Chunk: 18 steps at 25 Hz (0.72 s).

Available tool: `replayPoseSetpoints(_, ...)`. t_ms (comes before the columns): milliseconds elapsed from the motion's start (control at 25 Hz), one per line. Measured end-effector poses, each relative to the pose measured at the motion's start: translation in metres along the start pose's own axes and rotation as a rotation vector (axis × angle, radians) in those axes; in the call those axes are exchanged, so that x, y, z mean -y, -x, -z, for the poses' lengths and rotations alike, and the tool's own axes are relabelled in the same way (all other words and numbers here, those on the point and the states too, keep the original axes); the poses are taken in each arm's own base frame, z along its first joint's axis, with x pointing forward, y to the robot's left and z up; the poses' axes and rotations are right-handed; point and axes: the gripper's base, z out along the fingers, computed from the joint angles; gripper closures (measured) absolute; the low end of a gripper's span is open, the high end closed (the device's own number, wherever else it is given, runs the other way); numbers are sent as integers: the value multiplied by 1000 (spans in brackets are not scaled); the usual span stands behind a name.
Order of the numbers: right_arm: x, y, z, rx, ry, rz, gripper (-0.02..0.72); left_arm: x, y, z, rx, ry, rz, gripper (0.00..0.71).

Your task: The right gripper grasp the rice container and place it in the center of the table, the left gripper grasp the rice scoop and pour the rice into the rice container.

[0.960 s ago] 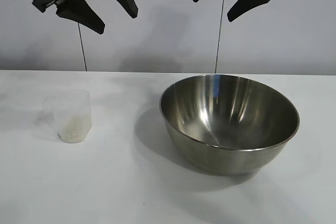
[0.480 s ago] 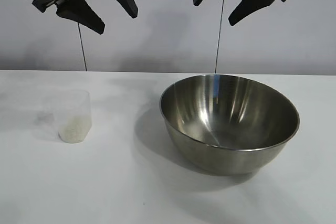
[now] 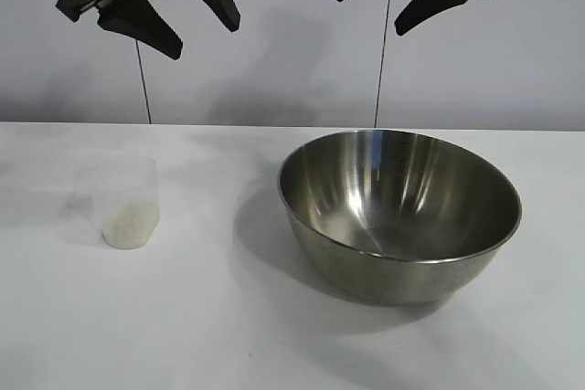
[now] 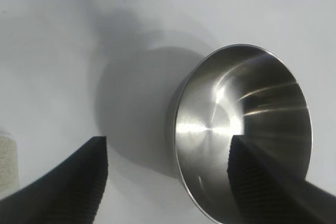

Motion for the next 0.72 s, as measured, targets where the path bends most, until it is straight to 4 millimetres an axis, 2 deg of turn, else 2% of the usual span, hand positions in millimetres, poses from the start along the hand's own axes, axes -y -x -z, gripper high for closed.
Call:
replayPoseSetpoints(280, 8, -14, 1, -157, -84, 40, 188, 0, 0, 0, 0, 0, 0, 233)
replayPoseSetpoints(560, 24, -14, 14, -150, -302, 81, 188, 0, 0, 0, 0, 0, 0, 233)
replayPoseSetpoints(720, 33, -25, 3, -208, -333, 74, 188, 0, 0, 0, 0, 0, 0, 233)
